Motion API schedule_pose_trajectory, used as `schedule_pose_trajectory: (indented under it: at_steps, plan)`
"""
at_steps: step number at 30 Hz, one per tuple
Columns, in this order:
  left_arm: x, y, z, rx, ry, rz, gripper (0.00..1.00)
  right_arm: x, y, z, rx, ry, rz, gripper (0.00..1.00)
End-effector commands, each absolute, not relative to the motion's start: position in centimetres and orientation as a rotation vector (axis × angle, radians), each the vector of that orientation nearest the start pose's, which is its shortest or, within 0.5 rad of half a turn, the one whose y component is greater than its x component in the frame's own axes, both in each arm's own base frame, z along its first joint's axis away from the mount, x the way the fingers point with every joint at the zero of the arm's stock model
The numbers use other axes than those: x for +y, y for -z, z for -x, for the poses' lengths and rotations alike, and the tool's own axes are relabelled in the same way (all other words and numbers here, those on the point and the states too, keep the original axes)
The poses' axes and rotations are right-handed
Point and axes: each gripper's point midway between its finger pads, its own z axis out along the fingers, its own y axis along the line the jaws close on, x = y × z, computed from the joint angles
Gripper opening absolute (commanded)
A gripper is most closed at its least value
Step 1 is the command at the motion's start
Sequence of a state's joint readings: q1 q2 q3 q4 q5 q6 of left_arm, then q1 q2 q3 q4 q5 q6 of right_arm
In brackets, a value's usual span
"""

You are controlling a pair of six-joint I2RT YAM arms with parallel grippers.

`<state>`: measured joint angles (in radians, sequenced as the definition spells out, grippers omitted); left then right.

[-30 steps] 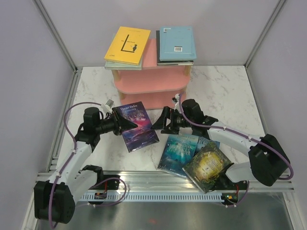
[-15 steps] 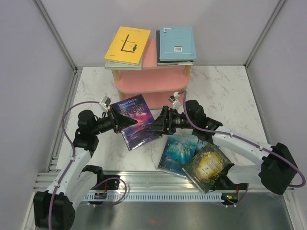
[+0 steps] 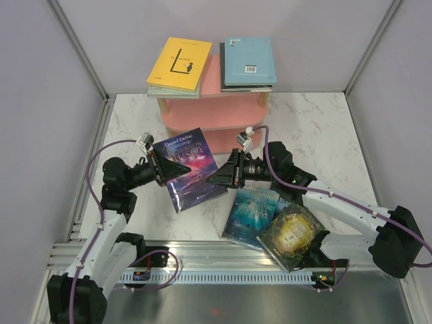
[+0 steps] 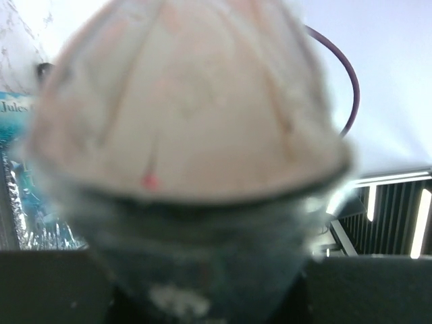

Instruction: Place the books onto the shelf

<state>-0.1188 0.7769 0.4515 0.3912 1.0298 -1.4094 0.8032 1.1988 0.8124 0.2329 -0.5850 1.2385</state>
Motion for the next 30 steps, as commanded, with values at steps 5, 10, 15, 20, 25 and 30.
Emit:
schedule_pose_trajectory:
  at_steps: [5, 10, 15, 20, 25, 30]
  plan:
    - [-19.3, -29.2, -19.7, 1.960, 1.755, 0.165, 0.58, 36.8, -39.8, -12.0, 1.823, -2.067, 0.326, 0.00]
    - [-17.8, -28.0, -20.1, 2.045, 1.596, 0.224, 0.88, 36.0, -42.5, -12.9, 1.784, -2.018, 0.234, 0.00]
    - [-15.4, -26.5, -20.6, 2.117, 1.398, 0.355, 0.95, 35.0, -44.5, -13.3, 1.749, -2.002, 0.155, 0.00]
    - [-11.2, -29.1, -20.6, 2.071, 0.983, 0.436, 0.99, 33.9, -46.3, -13.3, 1.718, -1.960, 0.134, 0.00]
    - [-7.5, -32.3, -19.8, 1.995, 0.731, 0.543, 1.00, 33.5, -49.4, -13.2, 1.672, -1.961, 0.140, 0.00]
    - [-6.3, -32.9, -18.8, 1.972, 0.651, 0.573, 1.00, 33.9, -54.2, -13.9, 1.592, -1.953, 0.167, 0.00]
